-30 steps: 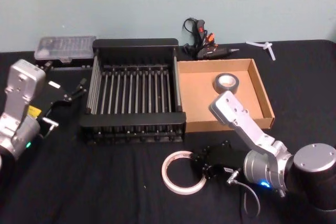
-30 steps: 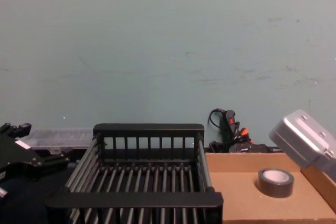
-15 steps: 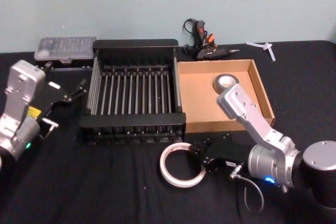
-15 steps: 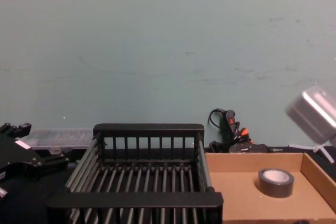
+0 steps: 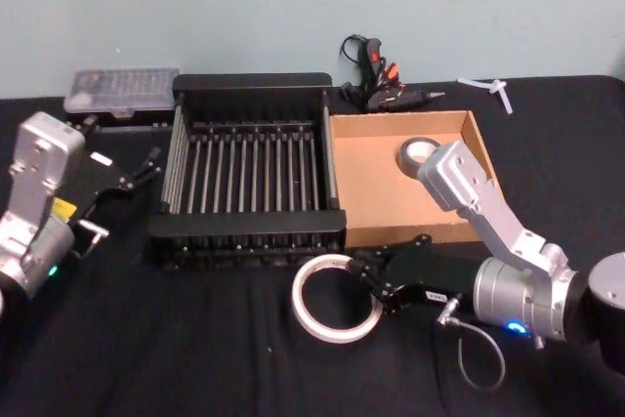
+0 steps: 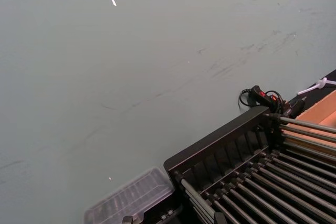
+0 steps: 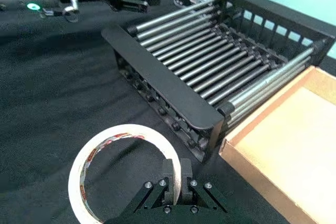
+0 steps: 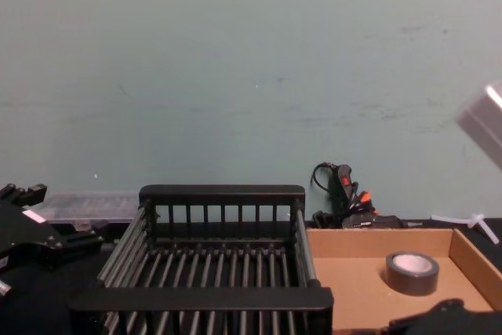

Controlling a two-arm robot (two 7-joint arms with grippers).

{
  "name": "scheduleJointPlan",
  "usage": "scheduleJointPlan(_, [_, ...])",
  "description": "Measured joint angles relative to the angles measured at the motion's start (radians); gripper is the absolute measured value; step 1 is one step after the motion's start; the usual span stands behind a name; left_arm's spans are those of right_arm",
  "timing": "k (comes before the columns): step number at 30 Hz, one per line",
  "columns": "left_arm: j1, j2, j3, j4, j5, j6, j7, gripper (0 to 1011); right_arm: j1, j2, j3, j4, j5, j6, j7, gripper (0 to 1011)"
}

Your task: Pick up the white tape and place it into the black box , Pick up the silver tape and place it into the brown box.

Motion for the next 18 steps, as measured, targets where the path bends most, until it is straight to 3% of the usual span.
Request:
scheduleJointPlan(10, [0.0,0.0,0.0,0.0,0.0,0.0,0.0,1001,0.002,0.026,0.005,-0.032,0.031,-0.056,0.002,87])
scheduleJointPlan(18, [0.0,0.0,0.0,0.0,0.0,0.0,0.0,1001,0.046,0.03,0.009,-0.028,0.042,-0.108,-0.011,87])
